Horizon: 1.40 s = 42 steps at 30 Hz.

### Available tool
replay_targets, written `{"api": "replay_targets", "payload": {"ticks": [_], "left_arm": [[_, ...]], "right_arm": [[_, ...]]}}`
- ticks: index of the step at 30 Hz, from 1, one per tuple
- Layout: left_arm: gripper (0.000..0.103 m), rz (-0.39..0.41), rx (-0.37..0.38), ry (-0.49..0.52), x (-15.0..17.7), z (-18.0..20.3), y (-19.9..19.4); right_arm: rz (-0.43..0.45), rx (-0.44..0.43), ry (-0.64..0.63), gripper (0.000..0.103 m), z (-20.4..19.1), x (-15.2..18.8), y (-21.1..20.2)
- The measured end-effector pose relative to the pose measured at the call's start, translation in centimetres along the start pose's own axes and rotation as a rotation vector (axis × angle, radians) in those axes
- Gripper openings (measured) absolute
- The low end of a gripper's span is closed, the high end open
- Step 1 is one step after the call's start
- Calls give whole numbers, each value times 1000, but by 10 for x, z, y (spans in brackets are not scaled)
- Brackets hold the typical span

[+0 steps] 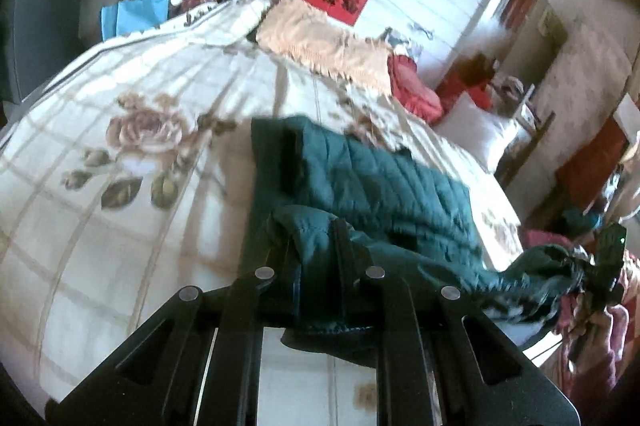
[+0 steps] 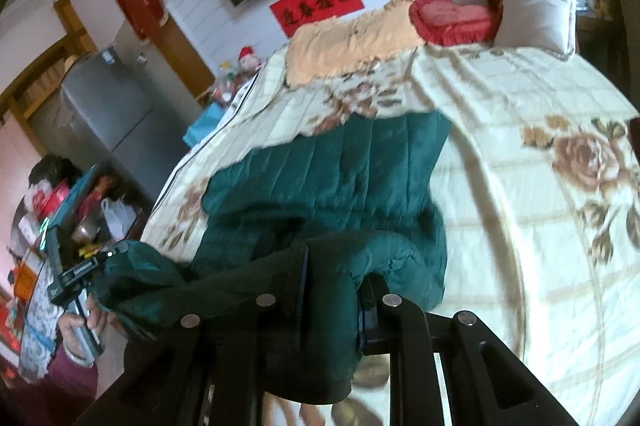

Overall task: Fold large clothes
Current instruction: 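Grasp the jacket hem with both grippers and lift it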

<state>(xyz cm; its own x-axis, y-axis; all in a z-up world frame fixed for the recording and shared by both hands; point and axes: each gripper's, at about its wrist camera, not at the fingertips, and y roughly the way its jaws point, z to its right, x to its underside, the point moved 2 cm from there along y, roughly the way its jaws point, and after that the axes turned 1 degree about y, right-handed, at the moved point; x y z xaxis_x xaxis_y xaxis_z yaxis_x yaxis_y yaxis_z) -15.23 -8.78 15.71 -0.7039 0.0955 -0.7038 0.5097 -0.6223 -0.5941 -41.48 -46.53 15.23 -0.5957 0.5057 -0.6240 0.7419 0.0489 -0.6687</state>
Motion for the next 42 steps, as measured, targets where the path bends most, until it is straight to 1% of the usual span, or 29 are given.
{"api": "replay_targets", "payload": {"ticks": [5, 9, 14, 19, 23, 29, 31, 33, 35, 36, 37, 38, 39, 40, 41, 42], "left_arm": [[12, 30, -32, -9, -32, 4, 28], [12, 37, -77, -7, -54, 5, 59], [12, 3, -138, -45, -80, -7, 109], [12, -24, -179, -62, -96, -18, 151], [12, -48, -218, -65, -101, -25, 186], [12, -57, -254, -73, -103, -32, 219], [13, -67, -257, -79, -103, -34, 230], [15, -65, -229, -124, -103, -40, 236], [17, -71, -195, -160, -104, -45, 240], [19, -81, -170, -179, -105, -48, 241], [21, -89, -150, -189, -107, -50, 240], [22, -98, -121, -198, -109, -52, 238], [25, -106, -90, -206, -112, -53, 236], [29, -111, -70, -211, -115, -52, 232], [31, -109, -50, -219, -119, -52, 227], [39, -99, -36, -228, -122, -52, 220]], "right_arm": [[24, 40, 17, 17, 8, -36, 23], [26, 73, 42, 17, 16, -66, 51], [20, 126, 83, 17, 27, -99, 93], [2, 179, 129, 17, 48, -125, 136], [-11, 206, 161, 17, 62, -135, 164], [-2, 232, 236, 17, 82, -141, 200], [-5, 247, 260, 17, 87, -140, 212], [-16, 238, 300, 18, 94, -137, 222], [-9, 208, 365, 25, 103, -135, 227], [4, 179, 406, 31, 106, -135, 226], [12, 158, 426, 34, 108, -136, 224], [19, 138, 431, 41, 107, -137, 221], [29, 113, 421, 58, 105, -140, 216], [43, 102, 411, 71, 101, -143, 211], [68, 106, 397, 89, 96, -146, 202], [96, 126, 372, 91, 90, -150, 191]]}}
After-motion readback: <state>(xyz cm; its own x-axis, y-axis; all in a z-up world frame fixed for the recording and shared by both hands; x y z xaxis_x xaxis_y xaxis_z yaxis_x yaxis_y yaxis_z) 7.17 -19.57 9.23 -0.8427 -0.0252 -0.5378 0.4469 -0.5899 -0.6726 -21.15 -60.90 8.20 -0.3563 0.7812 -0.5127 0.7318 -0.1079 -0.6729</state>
